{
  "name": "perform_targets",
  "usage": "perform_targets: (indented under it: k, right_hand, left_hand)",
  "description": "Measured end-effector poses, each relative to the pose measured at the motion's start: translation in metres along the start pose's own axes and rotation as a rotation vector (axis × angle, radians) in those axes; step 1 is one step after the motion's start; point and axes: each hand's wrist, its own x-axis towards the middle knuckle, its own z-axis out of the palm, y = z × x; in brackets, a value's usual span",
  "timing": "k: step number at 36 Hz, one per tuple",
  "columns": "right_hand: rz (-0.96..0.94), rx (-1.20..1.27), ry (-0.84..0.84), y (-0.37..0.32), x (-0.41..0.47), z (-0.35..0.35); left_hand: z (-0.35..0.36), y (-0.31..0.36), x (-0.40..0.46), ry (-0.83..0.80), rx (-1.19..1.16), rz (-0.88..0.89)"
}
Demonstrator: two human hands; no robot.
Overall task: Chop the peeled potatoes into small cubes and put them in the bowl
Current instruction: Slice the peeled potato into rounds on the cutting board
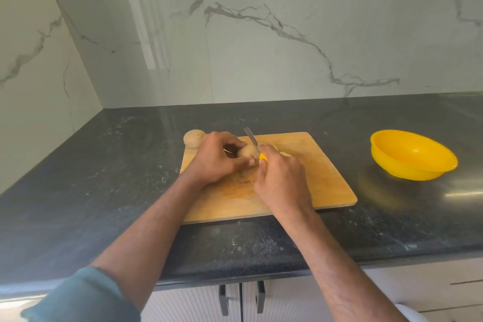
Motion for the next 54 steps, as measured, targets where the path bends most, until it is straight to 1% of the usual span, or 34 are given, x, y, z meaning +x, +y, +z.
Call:
perform_targets:
  k: [6, 11, 16, 22, 26, 31, 34, 39, 46, 51, 54]
  right_hand:
    - [0.001, -0.014, -0.039, -0.002, 0.002, -0.003]
    - [0.019, -0.047, -0.079, -0.002, 0.002, -0.007]
    - [0.026, -0.062, -0.115, -0.005, -0.004, -0.009]
    - [0.043, -0.086, -0.131, -0.005, -0.009, -0.005]
    - [0.021, -0.099, -0.153, -0.006, -0.011, -0.01]
    - [0.013, -0.132, -0.215, -0.007, -0.014, -0.015]
    - [-0.001, -0.159, -0.271, -0.008, -0.018, -0.019]
    - [0.004, -0.152, -0.286, -0.008, -0.019, -0.02]
    - [0.016, -0.165, -0.272, -0.005, -0.016, -0.018]
    - [0.082, -0.105, -0.185, 0.004, -0.013, -0.015]
    - [0.066, -0.087, -0.136, 0.005, -0.013, -0.013]
  left_hand:
    - [0.0, -0.003, 0.001, -0.005, 0.006, 0.021]
    - [0.003, -0.001, 0.0, 0.003, 0.039, 0.072]
    - [0.003, 0.0, -0.001, 0.014, 0.055, 0.06]
    - [0.003, 0.005, -0.005, -0.025, 0.079, 0.146]
    - [0.003, 0.004, -0.004, -0.071, 0.12, 0.182]
    - [0.004, 0.006, -0.004, -0.097, 0.158, 0.19]
    - [0.004, 0.006, -0.004, -0.098, 0.149, 0.156]
    - [0.003, 0.006, -0.004, -0.102, 0.126, 0.112]
    - [0.003, 0.001, -0.002, -0.085, 0.102, 0.052]
    - [0.001, -0.003, -0.001, -0.101, 0.079, 0.067]
    - [0.001, -0.003, -0.002, -0.129, 0.074, 0.081]
